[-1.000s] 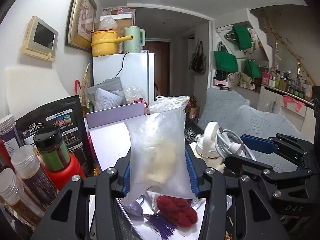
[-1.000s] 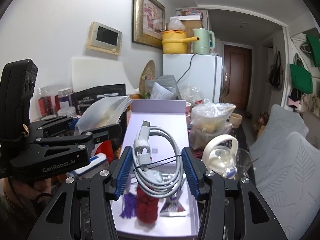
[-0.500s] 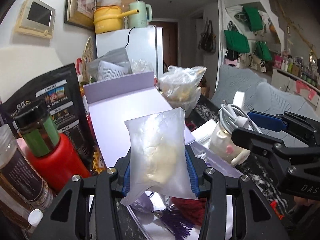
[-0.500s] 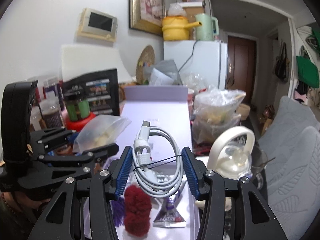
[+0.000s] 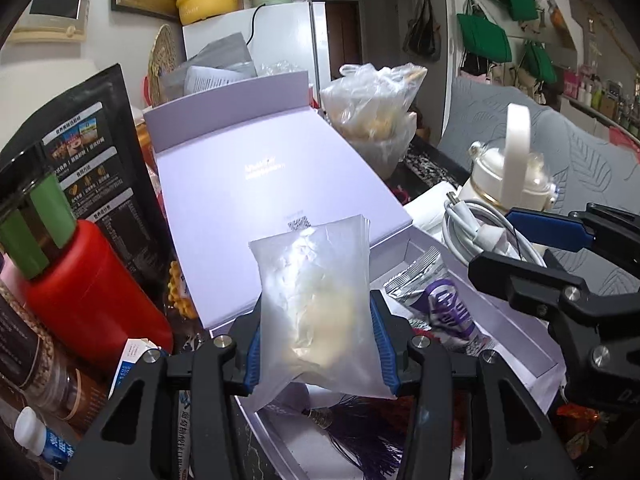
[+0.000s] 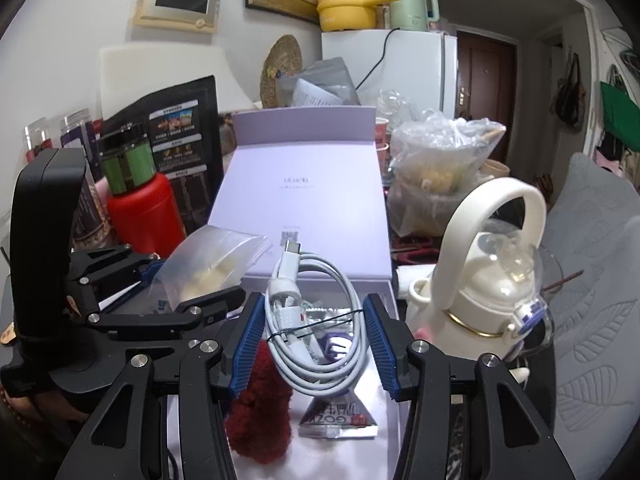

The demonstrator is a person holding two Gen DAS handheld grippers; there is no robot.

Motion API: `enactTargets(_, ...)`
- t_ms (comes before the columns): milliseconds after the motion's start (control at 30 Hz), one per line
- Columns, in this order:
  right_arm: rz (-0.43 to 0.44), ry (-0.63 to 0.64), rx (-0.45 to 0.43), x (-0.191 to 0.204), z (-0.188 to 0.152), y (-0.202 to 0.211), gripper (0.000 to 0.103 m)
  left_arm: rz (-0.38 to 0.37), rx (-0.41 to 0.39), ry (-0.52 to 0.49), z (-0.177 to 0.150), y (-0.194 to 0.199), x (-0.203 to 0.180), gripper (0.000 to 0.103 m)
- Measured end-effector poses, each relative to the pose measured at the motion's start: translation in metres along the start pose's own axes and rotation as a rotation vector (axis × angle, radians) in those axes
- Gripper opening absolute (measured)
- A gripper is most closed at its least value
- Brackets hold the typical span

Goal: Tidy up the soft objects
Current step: 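Lower both grippers into the box and open them to release cable and bag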

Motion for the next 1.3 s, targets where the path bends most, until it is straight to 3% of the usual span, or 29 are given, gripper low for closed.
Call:
enactTargets(300, 0.019, -0.020, 0.060, 0.002, -0.012, -0.019, 0.050, 0.009, 0.070, 0.000, -0.013, -0.018, 0.003, 0.045)
enactTargets(533, 0.023, -0.039, 0.100, -0.002, -0.020, -0.031, 0.050, -0.029, 0.185, 0.042, -0.031, -0.039, 0.004, 0.045)
enactTargets(800, 0.009, -0.058, 0.158, -0.010, -0.032, -0.047, 0.050, -0.034, 0.226, 0.046, -0.039, -0.046, 0.003, 0.046)
enactTargets(967, -0.004, -0.075, 0.208, -0.016, -0.044, -0.058, 0.051, -0.025, 0.253, 0.049, -0.043, -0.050, 0.003, 0.053)
enactTargets(1300, -0.013, -0.075, 0.210, -0.017, -0.043, -0.052, 0.052, 0.007, 0.295, 0.013, -0.045, -0.049, 0.000, 0.067)
Point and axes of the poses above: each gripper's, at about its wrist camera, not at the fingertips, and y roughly against the way its jaws point, x to its left, z to its top, the point moved 10 cm from there along -y, roughly the way its jaws point, and after that the axes turned 5 degrees about z, right-handed, at the moved point
